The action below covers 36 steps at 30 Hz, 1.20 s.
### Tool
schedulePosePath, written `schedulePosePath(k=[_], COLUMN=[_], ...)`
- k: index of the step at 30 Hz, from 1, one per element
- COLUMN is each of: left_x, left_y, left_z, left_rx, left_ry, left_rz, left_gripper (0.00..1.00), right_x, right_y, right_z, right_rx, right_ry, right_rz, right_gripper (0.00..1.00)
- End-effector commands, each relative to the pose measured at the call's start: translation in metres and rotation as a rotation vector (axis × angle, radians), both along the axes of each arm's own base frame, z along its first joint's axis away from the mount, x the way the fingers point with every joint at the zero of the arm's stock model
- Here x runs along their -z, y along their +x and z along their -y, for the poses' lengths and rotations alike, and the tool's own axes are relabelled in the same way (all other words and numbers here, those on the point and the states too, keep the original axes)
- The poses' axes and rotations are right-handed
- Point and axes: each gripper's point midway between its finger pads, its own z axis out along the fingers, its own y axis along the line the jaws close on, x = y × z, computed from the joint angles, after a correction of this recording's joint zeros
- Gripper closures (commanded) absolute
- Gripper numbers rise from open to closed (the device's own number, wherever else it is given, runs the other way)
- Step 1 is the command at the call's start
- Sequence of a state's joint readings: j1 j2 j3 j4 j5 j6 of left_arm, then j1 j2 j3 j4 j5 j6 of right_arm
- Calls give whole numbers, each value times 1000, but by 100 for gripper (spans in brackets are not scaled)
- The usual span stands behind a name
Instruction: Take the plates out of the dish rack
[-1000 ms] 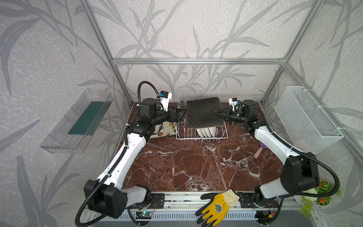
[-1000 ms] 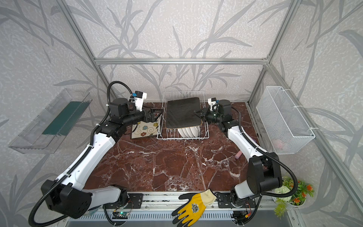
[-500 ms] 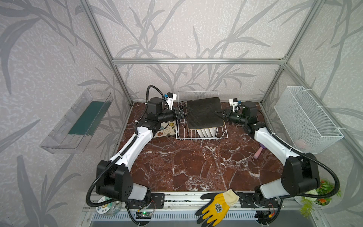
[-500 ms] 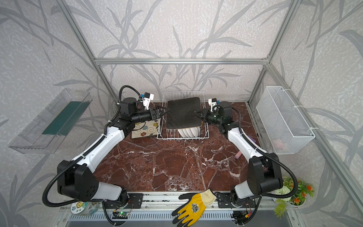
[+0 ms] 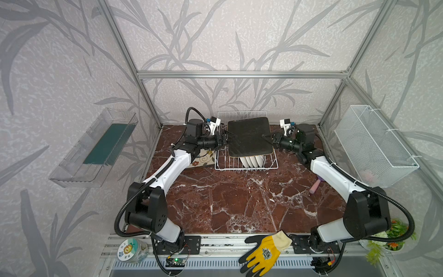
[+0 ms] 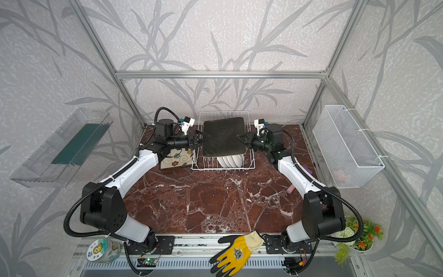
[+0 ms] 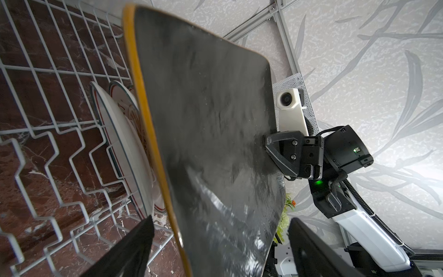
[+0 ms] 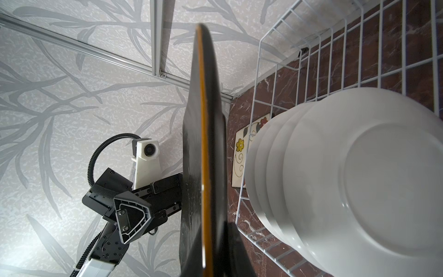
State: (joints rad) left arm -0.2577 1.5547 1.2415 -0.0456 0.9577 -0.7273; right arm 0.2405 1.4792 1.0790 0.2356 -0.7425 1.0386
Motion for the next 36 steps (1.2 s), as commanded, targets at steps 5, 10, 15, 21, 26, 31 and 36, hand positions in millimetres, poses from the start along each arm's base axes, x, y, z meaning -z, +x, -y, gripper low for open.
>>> schedulePosePath(k=[5,10,15,21,26,31,36], left_x=[-31,-34,-27,-24,-27,-30,-33], left_y=[-9,-15,-19,-21,-21,-23,-22], left_z=[20,32,39,46,47,48,48], left_rx=[102,157,184,202,210,221,222], left_ry=[-126,-153,-138,-135,-137,-146,-159], left_rz=[22,17,4,-7,1,8,13], left_gripper=[21,32,37,50,65,81,95], right_x=[-66,-69,-67,-66,-61,-53,-48], right_y=[-17,-20,-19,-19,-18,-18,-19], right_z=[-11,-13,-13,-15,-15,-18,-18], right_rx=[-74,-79,-78,-90,-90,-112,-119], right_ry=[65,61,66,80,73,74,69], right_rz=[260,280,276,281,276,254,247], right_gripper=[100,100,100,100,100,100,100])
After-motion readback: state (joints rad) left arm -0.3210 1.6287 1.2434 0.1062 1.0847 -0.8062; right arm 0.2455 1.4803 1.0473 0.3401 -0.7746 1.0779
